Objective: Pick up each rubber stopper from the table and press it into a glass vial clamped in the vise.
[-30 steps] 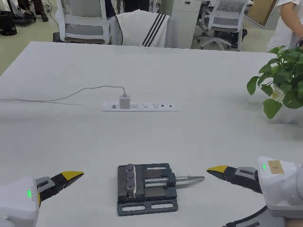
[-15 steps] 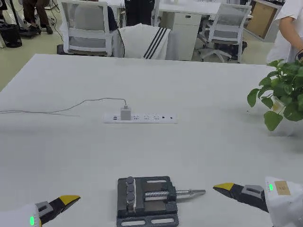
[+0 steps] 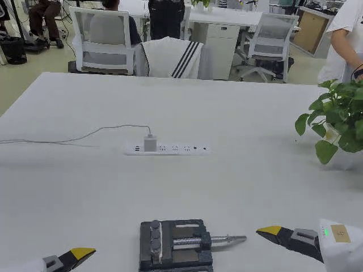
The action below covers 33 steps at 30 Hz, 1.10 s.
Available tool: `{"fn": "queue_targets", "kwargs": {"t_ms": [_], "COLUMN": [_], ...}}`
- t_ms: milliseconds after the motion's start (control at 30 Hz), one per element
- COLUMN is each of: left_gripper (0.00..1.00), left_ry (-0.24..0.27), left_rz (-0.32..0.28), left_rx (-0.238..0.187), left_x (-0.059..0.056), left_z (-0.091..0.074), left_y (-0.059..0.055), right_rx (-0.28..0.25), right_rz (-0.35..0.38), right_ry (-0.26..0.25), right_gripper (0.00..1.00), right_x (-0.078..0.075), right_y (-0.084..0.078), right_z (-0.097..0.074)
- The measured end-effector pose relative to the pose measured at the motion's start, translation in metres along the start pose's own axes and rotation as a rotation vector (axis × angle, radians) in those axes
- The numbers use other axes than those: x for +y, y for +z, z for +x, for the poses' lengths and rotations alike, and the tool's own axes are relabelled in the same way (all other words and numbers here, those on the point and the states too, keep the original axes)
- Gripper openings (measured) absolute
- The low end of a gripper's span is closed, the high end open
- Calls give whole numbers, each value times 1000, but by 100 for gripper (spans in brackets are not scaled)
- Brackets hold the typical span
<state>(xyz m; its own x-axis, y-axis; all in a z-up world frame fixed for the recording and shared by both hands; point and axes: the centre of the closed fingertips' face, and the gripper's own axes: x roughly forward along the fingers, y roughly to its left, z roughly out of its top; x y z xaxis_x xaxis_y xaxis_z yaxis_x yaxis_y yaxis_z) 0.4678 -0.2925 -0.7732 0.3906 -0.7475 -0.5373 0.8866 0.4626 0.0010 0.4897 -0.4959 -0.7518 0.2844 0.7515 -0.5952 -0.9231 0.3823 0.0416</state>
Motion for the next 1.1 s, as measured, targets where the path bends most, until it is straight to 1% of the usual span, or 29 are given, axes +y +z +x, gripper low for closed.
{"fn": "queue_targets", "kwargs": {"t_ms": [233,367,967,1100], "left_gripper": [99,99,99,99], "left_ry": [-6,-12,-14,-17], "left_rz": [-2,-4,-13,-10], "left_rx": [-7,0,-12,-9], "left_x": [-2,-3,-3,-4], "left_z": [2,3,5,5], "left_y": [0,-2,2,2], "right_rx": [0,0,-8,-8], "right_rz": [0,0,1,3], "right_ry": [-5,-4,-4,-5], "right_gripper": [93,93,92,92], "right_x": [0,0,-1,-2], "right_y": [0,-1,4,4], "right_z": [-1,0,-1,-1]}}
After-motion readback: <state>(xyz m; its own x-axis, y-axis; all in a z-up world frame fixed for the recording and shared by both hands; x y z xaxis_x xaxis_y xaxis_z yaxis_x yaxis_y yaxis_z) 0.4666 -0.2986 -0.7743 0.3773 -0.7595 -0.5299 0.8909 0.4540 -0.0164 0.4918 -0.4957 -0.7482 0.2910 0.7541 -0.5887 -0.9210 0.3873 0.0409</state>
